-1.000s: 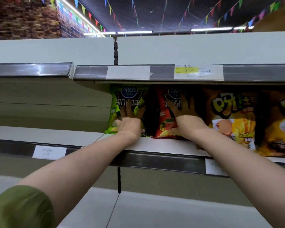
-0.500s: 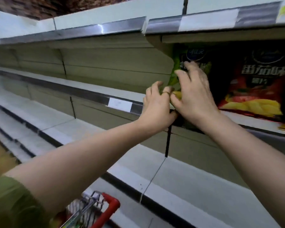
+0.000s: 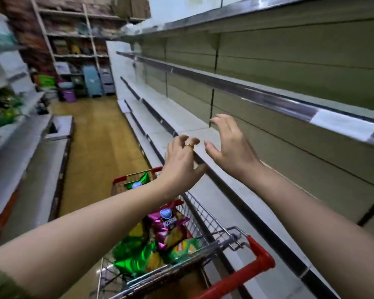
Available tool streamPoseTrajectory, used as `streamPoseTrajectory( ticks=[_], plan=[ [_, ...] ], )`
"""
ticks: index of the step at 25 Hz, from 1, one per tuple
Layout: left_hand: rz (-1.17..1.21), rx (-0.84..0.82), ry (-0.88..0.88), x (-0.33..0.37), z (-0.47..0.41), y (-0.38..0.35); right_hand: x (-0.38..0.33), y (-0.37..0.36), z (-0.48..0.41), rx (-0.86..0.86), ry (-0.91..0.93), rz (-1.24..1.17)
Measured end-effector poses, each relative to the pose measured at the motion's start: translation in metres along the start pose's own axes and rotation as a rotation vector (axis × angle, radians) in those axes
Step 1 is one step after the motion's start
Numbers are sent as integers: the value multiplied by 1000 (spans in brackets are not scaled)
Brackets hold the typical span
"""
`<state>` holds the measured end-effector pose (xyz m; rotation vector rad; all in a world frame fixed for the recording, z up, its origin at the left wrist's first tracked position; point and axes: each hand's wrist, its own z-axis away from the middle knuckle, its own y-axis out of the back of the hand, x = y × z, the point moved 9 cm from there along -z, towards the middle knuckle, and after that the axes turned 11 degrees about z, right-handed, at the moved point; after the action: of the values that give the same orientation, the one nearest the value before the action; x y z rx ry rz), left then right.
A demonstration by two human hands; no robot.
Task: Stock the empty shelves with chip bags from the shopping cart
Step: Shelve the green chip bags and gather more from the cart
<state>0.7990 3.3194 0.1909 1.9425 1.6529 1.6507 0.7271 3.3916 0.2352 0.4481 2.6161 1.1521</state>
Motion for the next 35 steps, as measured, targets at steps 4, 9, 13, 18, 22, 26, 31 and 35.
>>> streamPoseTrajectory(
  ticks=[4,9,13,18,22,26,31,35],
  plan=[
    [-54,8,158,-99,-1,25,-44,-93,-22,-199,30,-101],
    [-70,-7,354,-198,-3,25,-67,-195,-21,-417,-14,-202],
    [-31,-24,516,-265,-3,-2,-60,-290,-9,-617,-114,-275],
    [38,0,689,-331,2,-42,-42,-415,8,-819,-200,-286],
    [66,17,832,-384,22,-70,-23,-522,32,-993,-253,-162],
    [53,43,925,-424,53,-87,-14,-606,59,-1170,-207,99],
    [39,2,989,-451,73,-104,-17,-663,83,-1254,-234,236],
    [52,-4,948,-446,68,-104,-9,-649,67,-1108,-319,136]
  ],
)
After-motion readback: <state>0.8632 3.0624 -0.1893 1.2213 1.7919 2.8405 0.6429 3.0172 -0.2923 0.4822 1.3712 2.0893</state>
